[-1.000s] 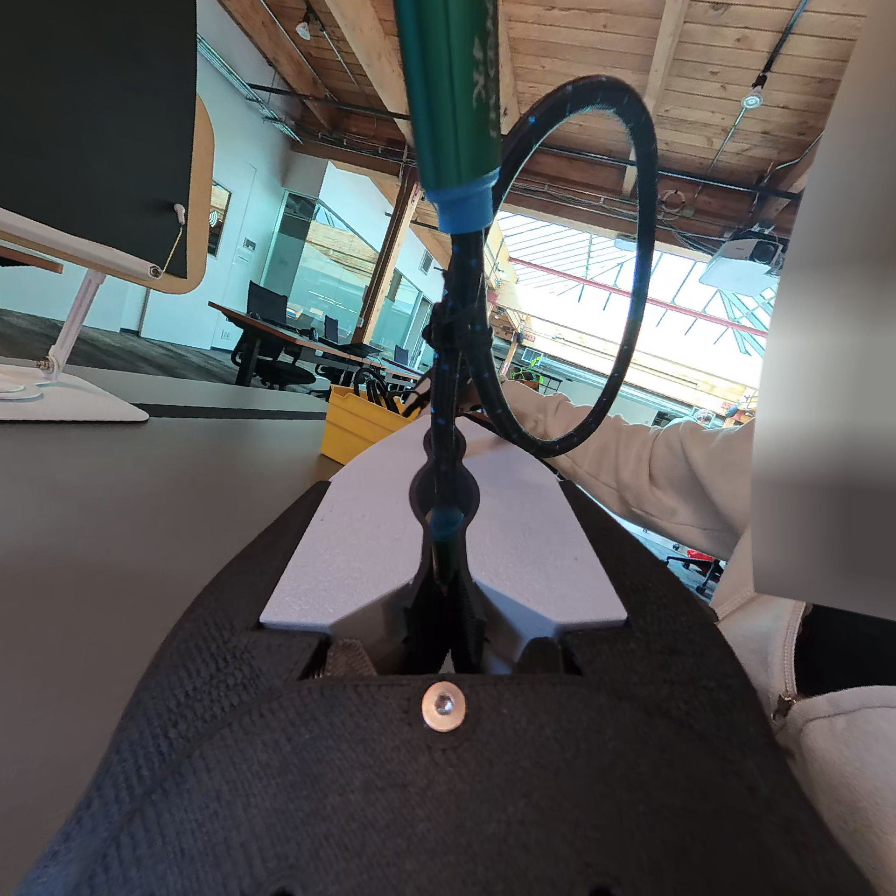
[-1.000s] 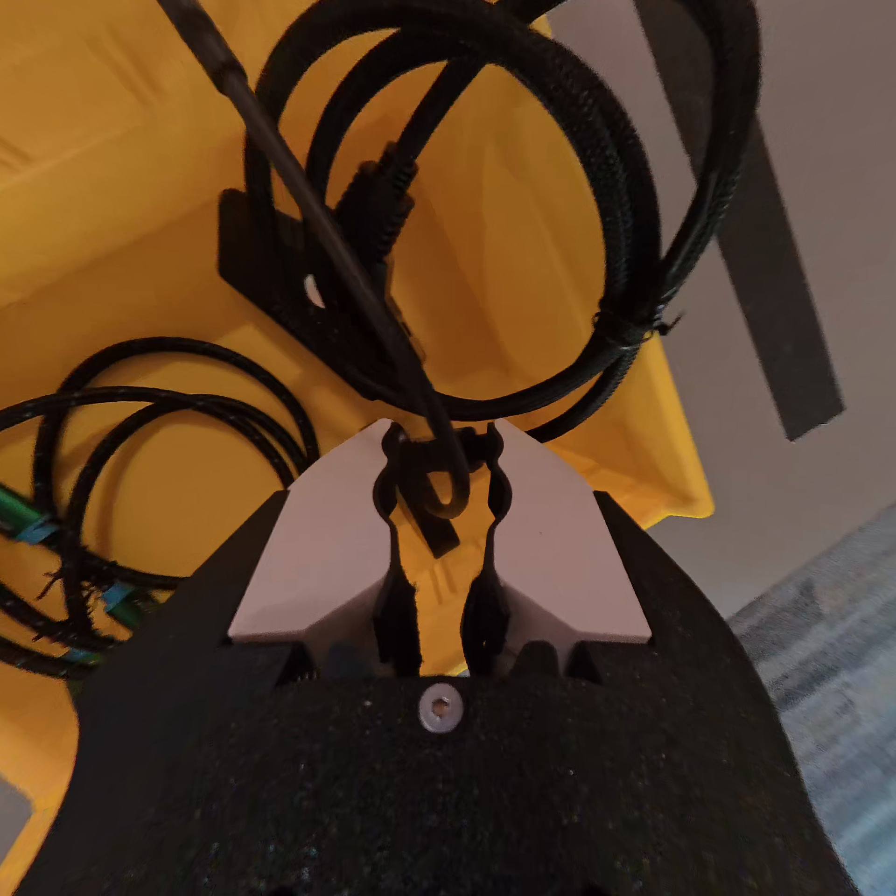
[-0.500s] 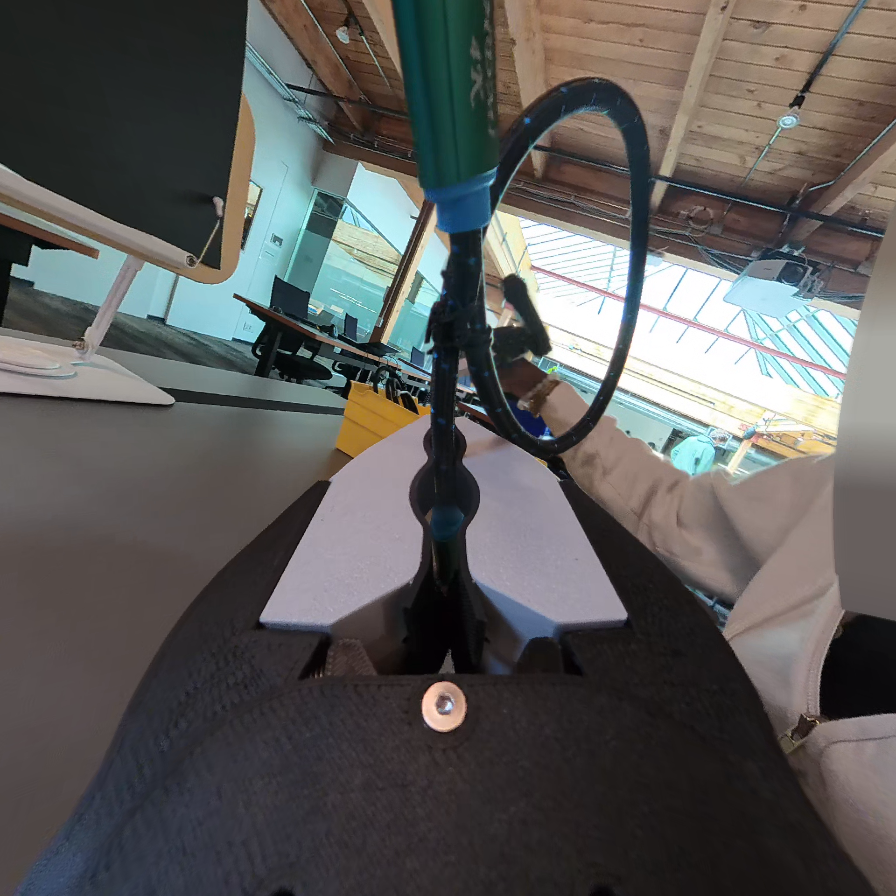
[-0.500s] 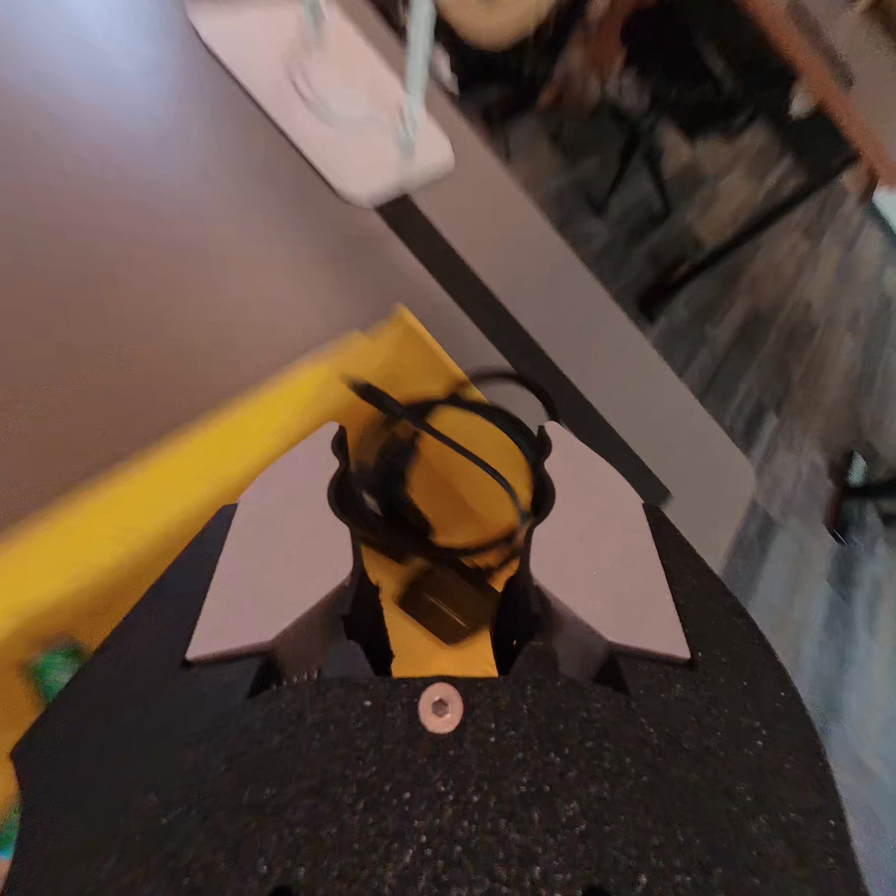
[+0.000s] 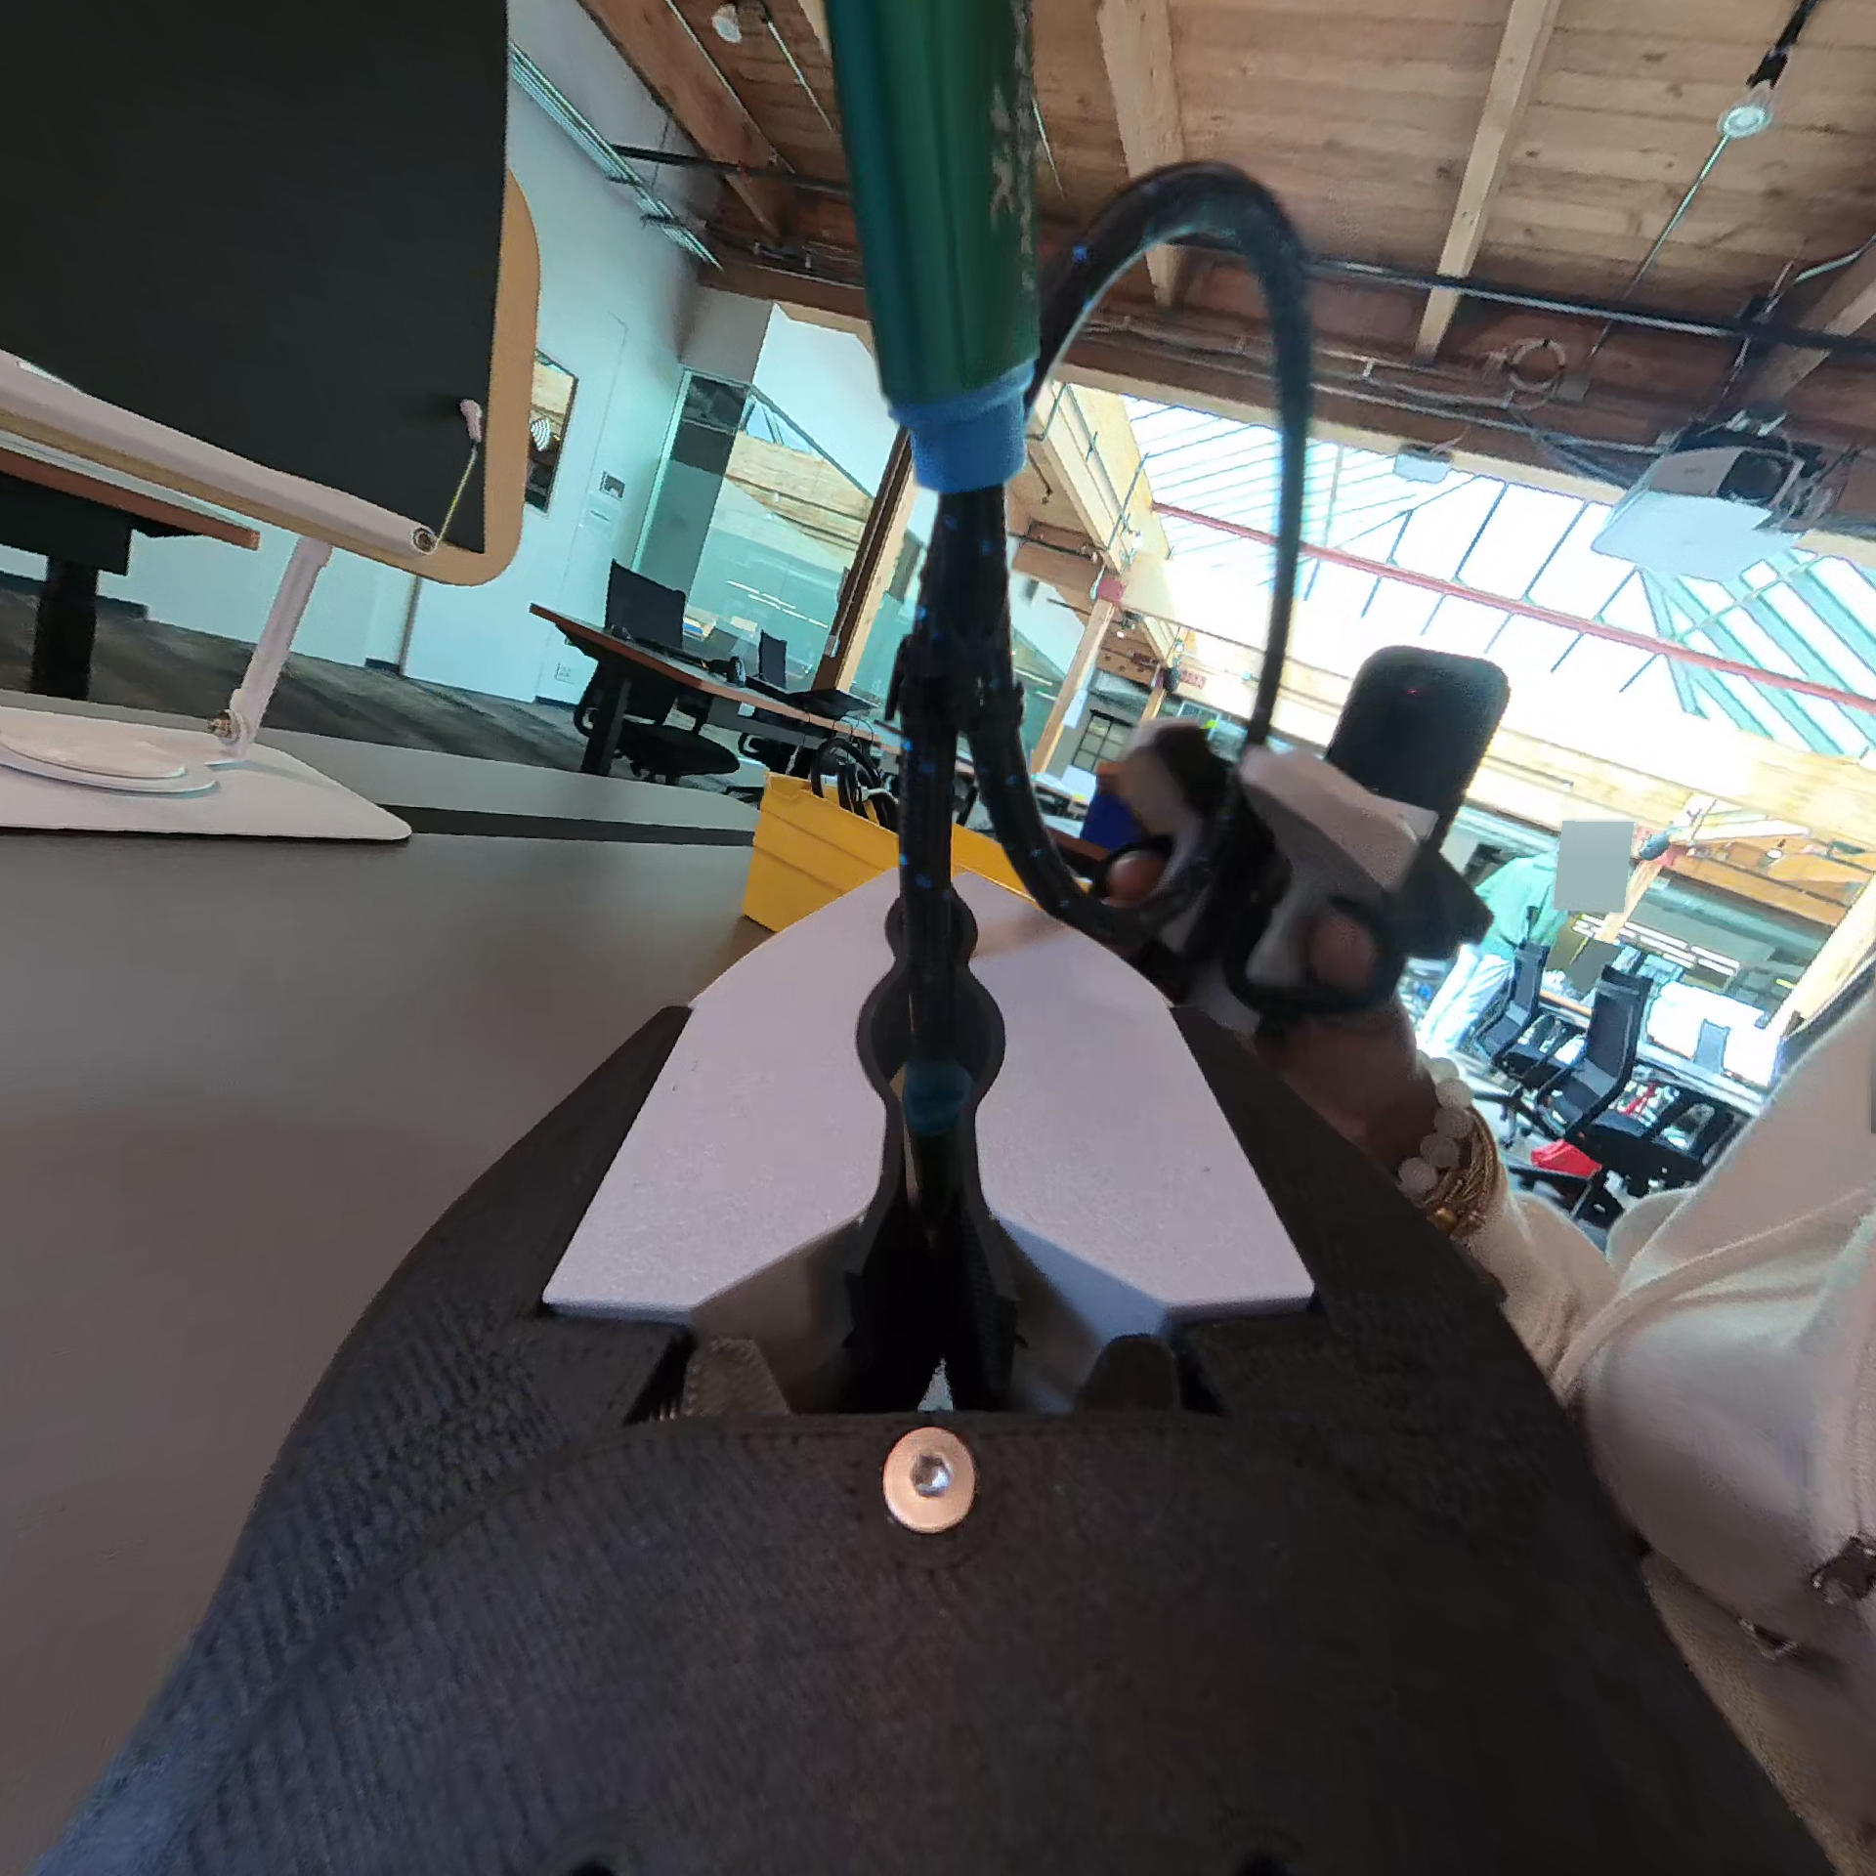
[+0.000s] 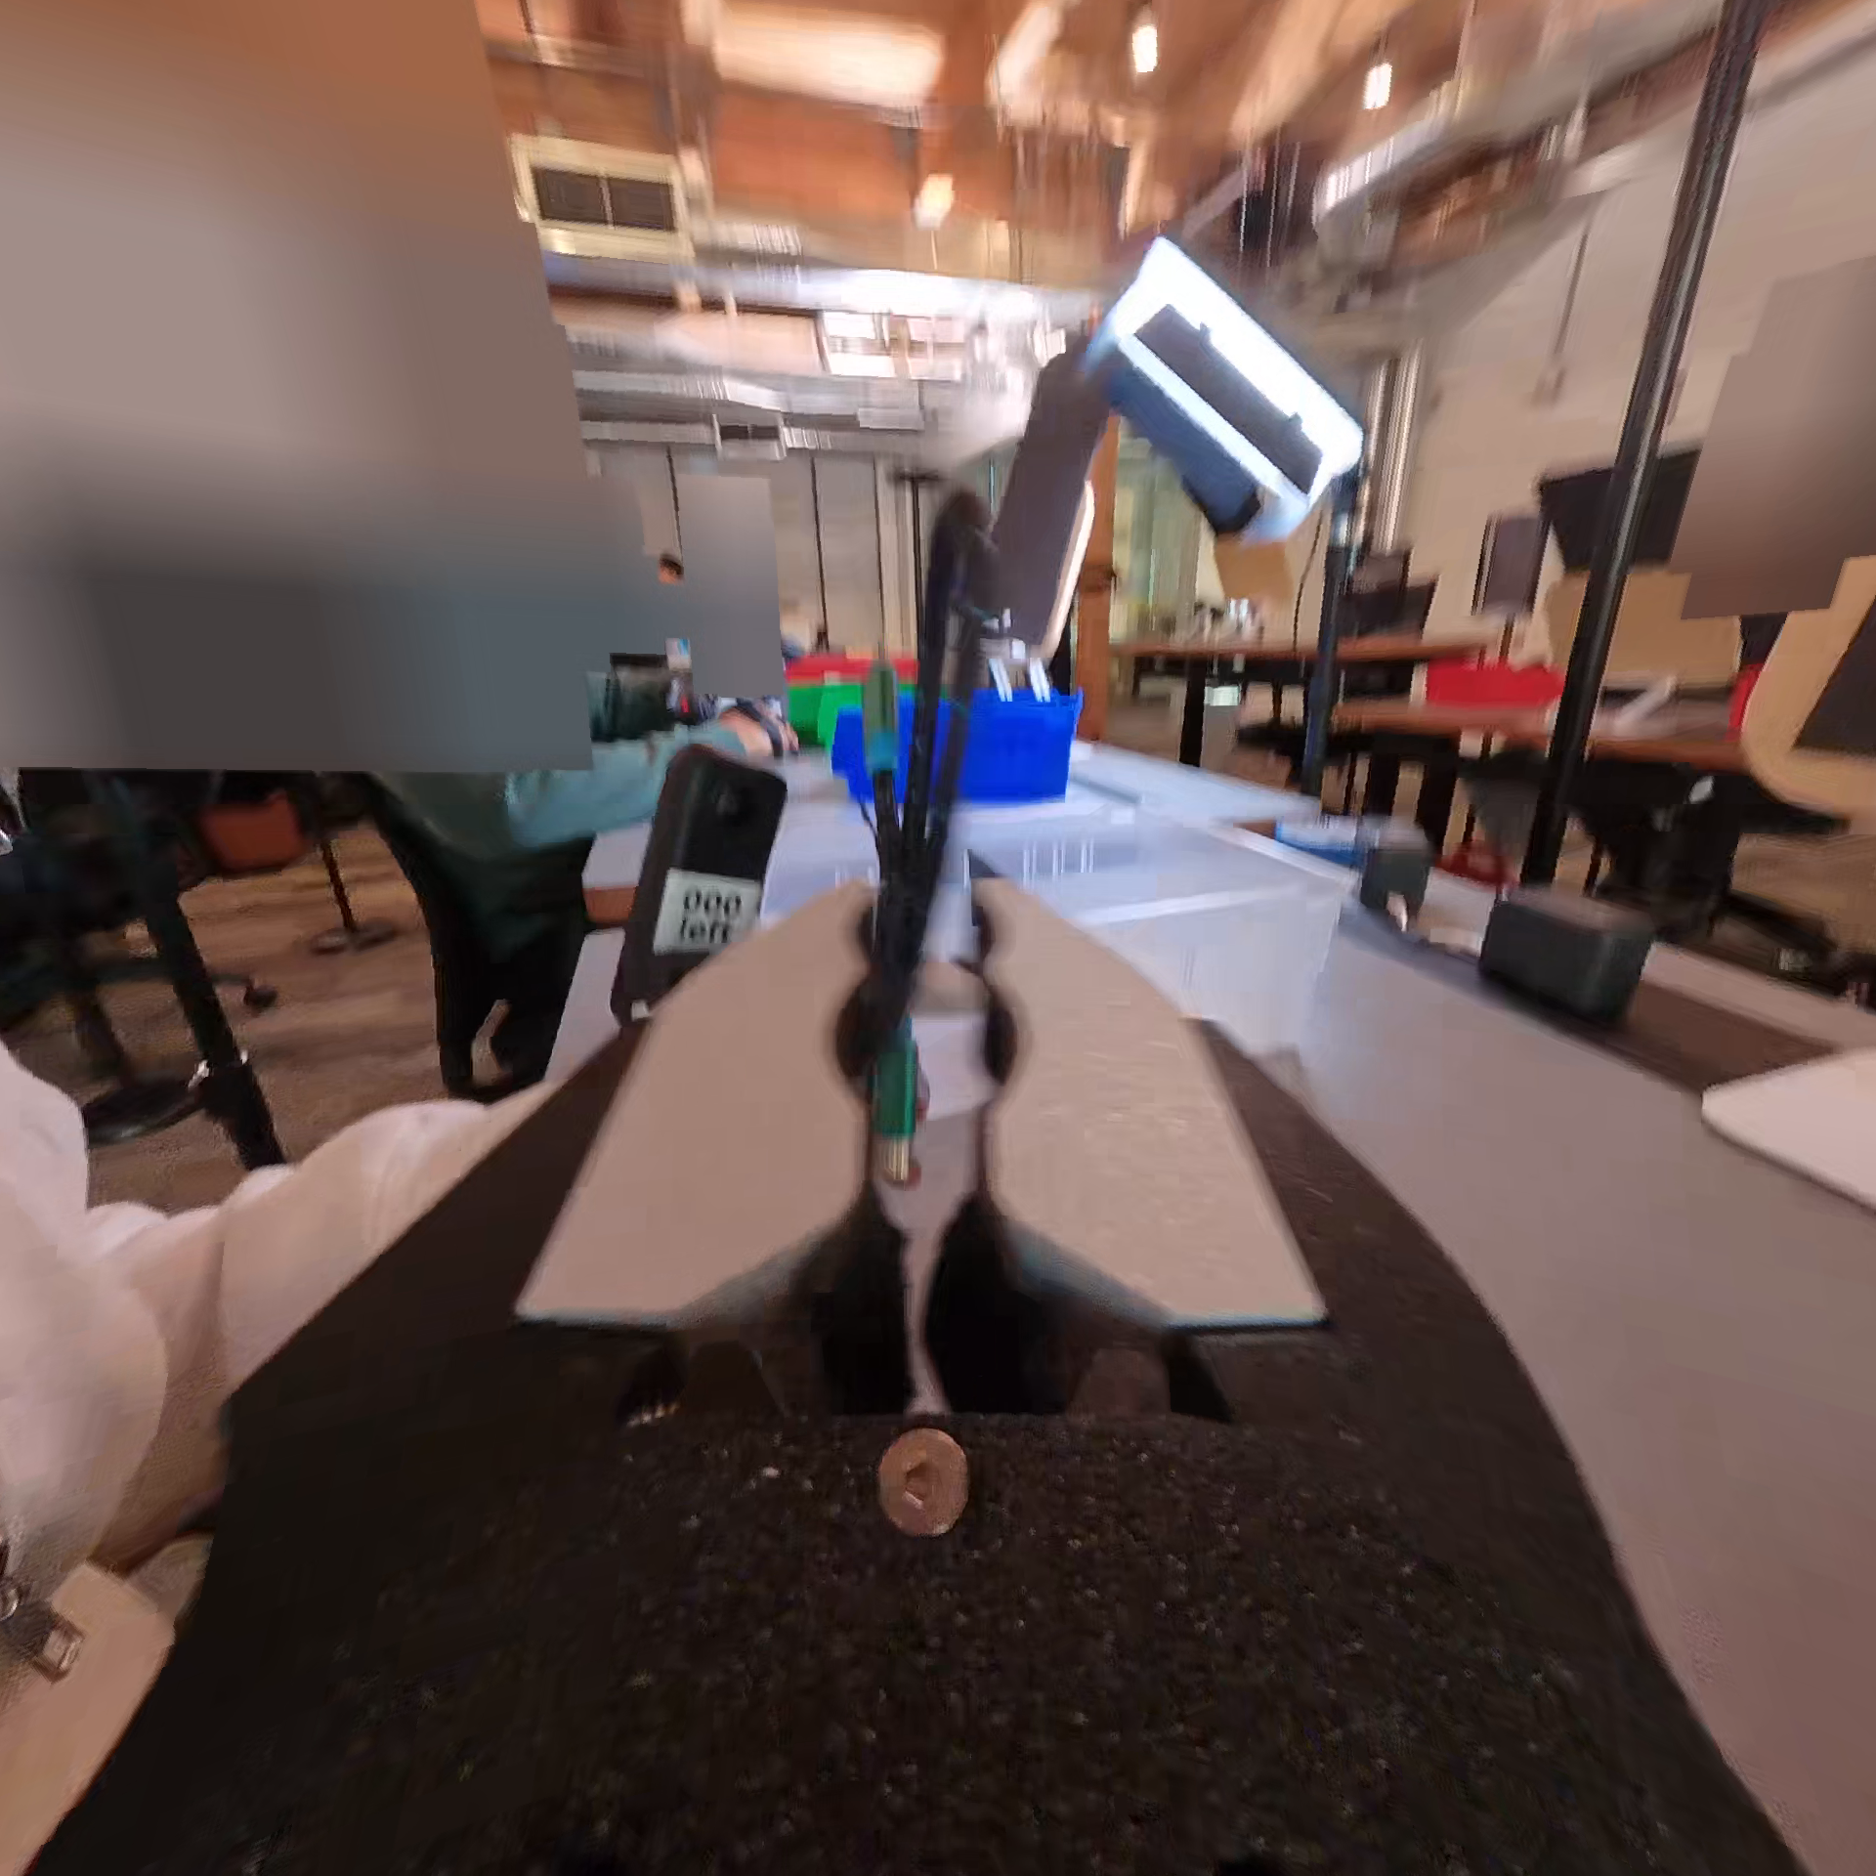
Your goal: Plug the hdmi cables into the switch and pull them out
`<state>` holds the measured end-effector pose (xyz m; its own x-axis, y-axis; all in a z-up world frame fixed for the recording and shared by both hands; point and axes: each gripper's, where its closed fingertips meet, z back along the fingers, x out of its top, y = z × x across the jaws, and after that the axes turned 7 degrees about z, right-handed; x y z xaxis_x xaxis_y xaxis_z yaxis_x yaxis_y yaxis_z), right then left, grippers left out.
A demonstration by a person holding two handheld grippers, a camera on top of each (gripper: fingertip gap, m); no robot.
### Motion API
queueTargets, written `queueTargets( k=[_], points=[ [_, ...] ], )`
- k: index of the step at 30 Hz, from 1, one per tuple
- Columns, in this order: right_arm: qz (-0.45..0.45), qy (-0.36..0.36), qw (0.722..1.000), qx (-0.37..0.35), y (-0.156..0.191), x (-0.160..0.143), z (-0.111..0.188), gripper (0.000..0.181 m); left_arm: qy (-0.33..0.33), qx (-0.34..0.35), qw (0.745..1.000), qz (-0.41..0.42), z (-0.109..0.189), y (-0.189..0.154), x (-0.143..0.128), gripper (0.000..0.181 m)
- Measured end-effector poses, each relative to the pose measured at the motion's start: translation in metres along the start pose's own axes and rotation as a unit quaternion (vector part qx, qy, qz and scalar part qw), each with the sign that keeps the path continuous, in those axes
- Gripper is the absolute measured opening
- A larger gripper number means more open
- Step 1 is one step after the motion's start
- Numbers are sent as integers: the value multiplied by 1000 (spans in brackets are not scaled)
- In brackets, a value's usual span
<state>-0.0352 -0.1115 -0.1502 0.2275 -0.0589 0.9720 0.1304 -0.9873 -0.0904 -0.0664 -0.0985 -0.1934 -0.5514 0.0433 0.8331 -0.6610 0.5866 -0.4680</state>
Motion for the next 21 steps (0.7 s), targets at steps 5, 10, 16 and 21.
queueTargets(
  k=[5, 10, 16, 21],
  points=[
    [82, -3, 995, -59, -29, 34, 30, 6, -4, 2, 1000, -16, -2, -2, -2, 34],
    [208, 35, 958, -196, -74, 87, 110, 5, -48, 41, 996, -67, -2, 4, 9, 78],
    [307, 222, 848, -370, -139, 117, 234, 6, -56, 47, 994, -87, -2, 3, 12, 86],
    [260, 274, 817, -435, -173, 93, 299, 6, -64, 52, 994, -76, -1, 6, 14, 85]
  ],
)
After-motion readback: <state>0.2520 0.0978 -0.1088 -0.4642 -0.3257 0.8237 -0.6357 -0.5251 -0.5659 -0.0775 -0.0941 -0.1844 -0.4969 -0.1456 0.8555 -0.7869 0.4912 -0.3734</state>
